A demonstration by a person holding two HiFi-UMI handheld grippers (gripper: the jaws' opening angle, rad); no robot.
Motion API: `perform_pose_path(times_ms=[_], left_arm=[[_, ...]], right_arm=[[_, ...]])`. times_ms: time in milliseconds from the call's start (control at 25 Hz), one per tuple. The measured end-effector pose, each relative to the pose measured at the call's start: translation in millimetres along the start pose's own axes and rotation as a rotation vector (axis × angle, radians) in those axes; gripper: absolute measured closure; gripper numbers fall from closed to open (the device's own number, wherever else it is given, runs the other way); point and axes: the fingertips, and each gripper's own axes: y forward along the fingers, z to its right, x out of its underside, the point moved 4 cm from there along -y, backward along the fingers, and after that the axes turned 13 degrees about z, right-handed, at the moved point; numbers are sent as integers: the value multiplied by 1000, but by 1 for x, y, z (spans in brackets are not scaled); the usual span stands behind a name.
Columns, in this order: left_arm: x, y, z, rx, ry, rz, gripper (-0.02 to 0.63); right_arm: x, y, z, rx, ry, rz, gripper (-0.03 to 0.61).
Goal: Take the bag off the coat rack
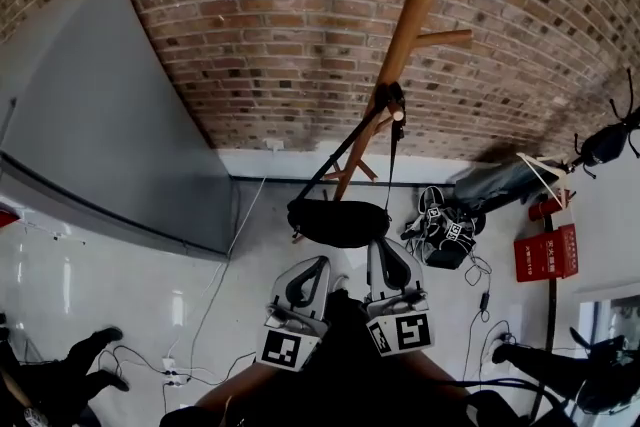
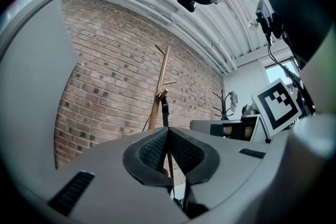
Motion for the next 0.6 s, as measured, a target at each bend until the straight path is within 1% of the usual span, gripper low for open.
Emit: perform_pose_path(times_ms=[280, 440, 520, 600], left_arm=[[7, 21, -7, -69, 7, -20, 597], [12, 33, -9, -94, 27, -2, 597], [14, 36, -9, -99, 51, -7, 597], [13, 38, -13, -90, 50, -17, 597]], right_arm=[[-1, 31, 17, -49, 26, 2, 558], [-1, 51, 23, -89, 27, 11, 558], [0, 64, 29, -91, 27, 13, 558], [0, 80, 33, -67, 43, 10, 558]])
